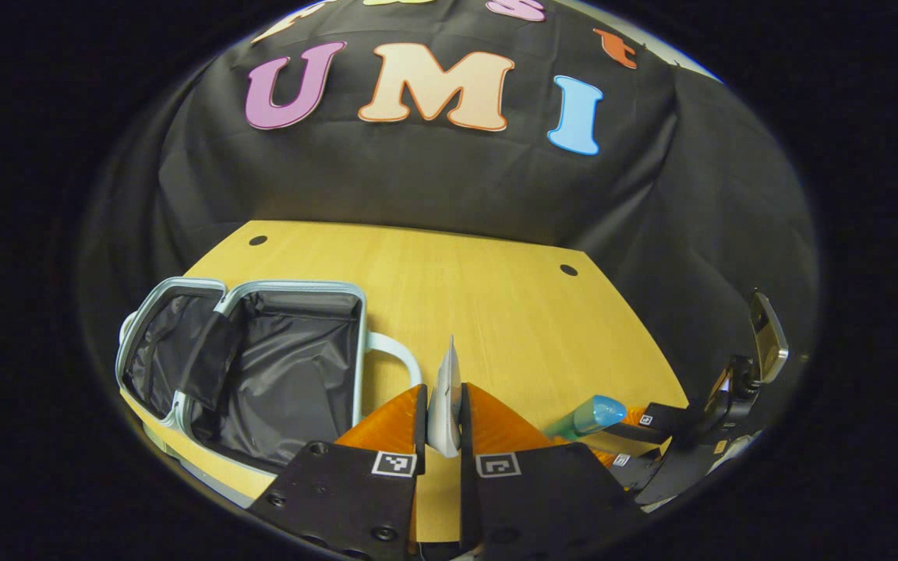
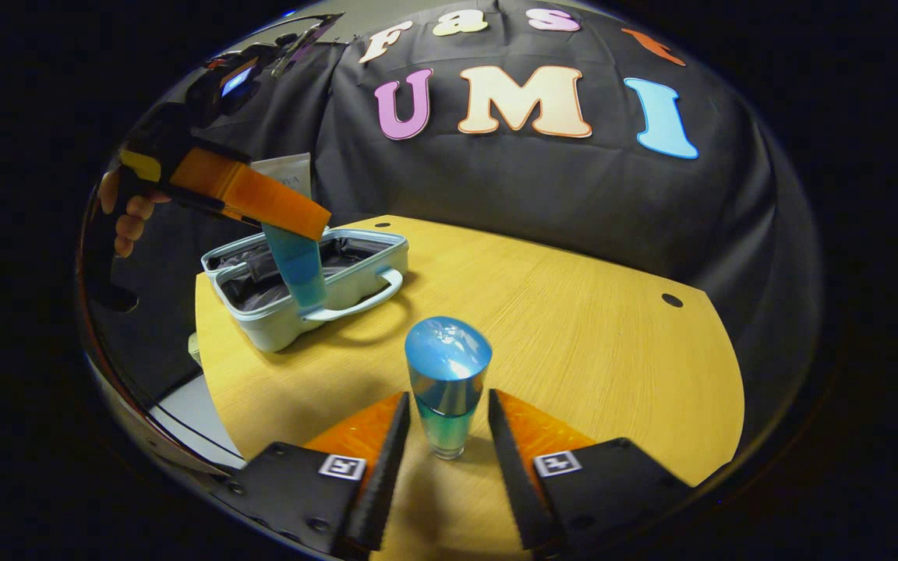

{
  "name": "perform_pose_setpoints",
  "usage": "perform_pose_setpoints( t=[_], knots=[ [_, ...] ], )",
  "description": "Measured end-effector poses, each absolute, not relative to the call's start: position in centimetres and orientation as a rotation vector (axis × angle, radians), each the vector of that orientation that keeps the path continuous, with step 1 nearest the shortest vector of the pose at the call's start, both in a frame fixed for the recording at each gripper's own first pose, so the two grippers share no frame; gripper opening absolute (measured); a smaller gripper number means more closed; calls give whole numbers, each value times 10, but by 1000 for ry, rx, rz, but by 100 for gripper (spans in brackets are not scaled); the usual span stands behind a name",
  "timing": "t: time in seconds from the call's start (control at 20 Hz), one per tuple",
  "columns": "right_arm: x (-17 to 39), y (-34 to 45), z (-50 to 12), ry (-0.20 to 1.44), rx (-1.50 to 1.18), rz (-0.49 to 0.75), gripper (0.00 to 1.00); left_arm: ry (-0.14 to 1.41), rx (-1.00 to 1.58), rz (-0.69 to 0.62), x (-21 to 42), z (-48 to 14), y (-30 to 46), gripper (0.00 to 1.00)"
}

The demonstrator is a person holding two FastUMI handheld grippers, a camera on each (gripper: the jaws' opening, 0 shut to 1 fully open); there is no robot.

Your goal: First open the suitcase, pack the skin care products into it, and then close the suitcase.

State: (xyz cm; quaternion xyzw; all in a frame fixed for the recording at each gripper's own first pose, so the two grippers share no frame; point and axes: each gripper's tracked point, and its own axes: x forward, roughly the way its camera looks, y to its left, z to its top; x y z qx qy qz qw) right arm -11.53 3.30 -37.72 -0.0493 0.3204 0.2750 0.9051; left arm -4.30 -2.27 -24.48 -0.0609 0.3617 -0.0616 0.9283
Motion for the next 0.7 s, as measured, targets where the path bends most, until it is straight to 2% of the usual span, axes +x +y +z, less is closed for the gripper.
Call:
perform_pose_setpoints(
  t=[0.05,0.1,0.15,0.45,0.7],
  knots=[
    [-114,36,-380,677,-79,572,46,750,-124,-112,-45,-245,-16,13],
    [-114,37,-380,689,-56,570,45,754,-122,-97,-46,-246,-8,13],
    [-117,36,-375,702,-35,574,40,760,-116,-83,-46,-244,0,13],
    [-104,58,-331,734,67,576,41,827,-9,19,-46,-246,82,13],
    [-97,109,-294,779,188,592,41,971,3,11,-49,-280,127,13]
  ],
)
